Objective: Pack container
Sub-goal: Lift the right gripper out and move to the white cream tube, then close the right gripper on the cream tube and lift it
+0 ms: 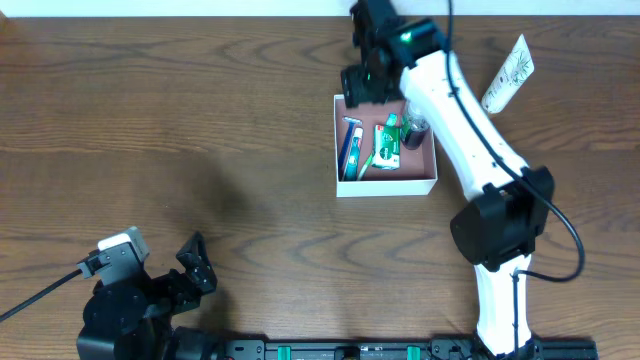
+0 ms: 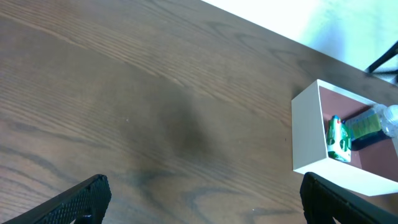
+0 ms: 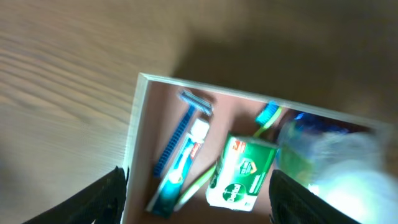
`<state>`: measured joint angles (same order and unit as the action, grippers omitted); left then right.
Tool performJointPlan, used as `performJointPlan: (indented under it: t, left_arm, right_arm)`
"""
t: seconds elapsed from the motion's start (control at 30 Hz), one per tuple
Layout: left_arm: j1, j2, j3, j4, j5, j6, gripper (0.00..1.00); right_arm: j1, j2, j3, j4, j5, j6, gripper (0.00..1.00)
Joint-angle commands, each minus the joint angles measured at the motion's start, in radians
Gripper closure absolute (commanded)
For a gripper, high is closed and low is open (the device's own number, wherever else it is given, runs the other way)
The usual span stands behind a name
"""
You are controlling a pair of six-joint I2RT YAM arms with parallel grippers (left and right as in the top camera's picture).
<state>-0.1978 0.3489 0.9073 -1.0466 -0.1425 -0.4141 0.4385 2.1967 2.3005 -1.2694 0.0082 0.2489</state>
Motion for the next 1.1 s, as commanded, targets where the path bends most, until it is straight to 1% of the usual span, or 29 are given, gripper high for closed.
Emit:
performJointPlan:
  t: [0.0, 0.07, 0.13, 0.2, 0.37, 0.53, 0.57, 0.83, 1.07]
  left_arm:
    - [0.004, -0.004, 0.000, 0.001, -0.016, 0.010, 0.02]
    - [0.004, -0.004, 0.000, 0.001, -0.016, 0.010, 0.02]
    - [0.004, -0.004, 0.000, 0.001, -0.016, 0.010, 0.02]
    - [0.004, -0.004, 0.000, 0.001, -0.016, 0.010, 0.02]
    - [0.004, -0.004, 0.000, 0.001, -0.016, 0.010, 0.02]
    - [0.004, -0.004, 0.000, 0.001, -0.016, 0.010, 0.02]
    - [0.004, -0.004, 0.000, 0.001, -0.016, 0.010, 0.02]
    - [0.004, -0.004, 0.000, 0.001, -0.016, 0.010, 0.02]
    - [0.004, -0.004, 0.000, 0.001, -0.016, 0.010, 0.02]
  right_arm:
    - [-0.030, -0.089, 0.171, -0.063, 0.054, -0.066, 0.28]
    - [-0.066, -0.107, 0.237, -0.099, 0.125, -0.079, 0.26]
    - [-0.129, -0.124, 0.285, -0.129, 0.178, -0.116, 0.26]
    - [-0.197, -0.129, 0.298, -0.151, 0.174, -0.158, 0.26]
    - [-0.369, -0.114, 0.272, -0.206, 0.104, -0.213, 0.26]
    - [-0.488, -0.103, 0.206, -0.195, -0.076, -0.286, 0.32]
    - [-0.500, -0.102, 0.190, -0.189, -0.084, -0.290, 0.33]
    - [-0.555, -0.102, 0.013, -0.082, -0.064, -0.318, 0.30]
    - [-0.570, -0.102, -0.071, -0.004, -0.058, -0.370, 0.30]
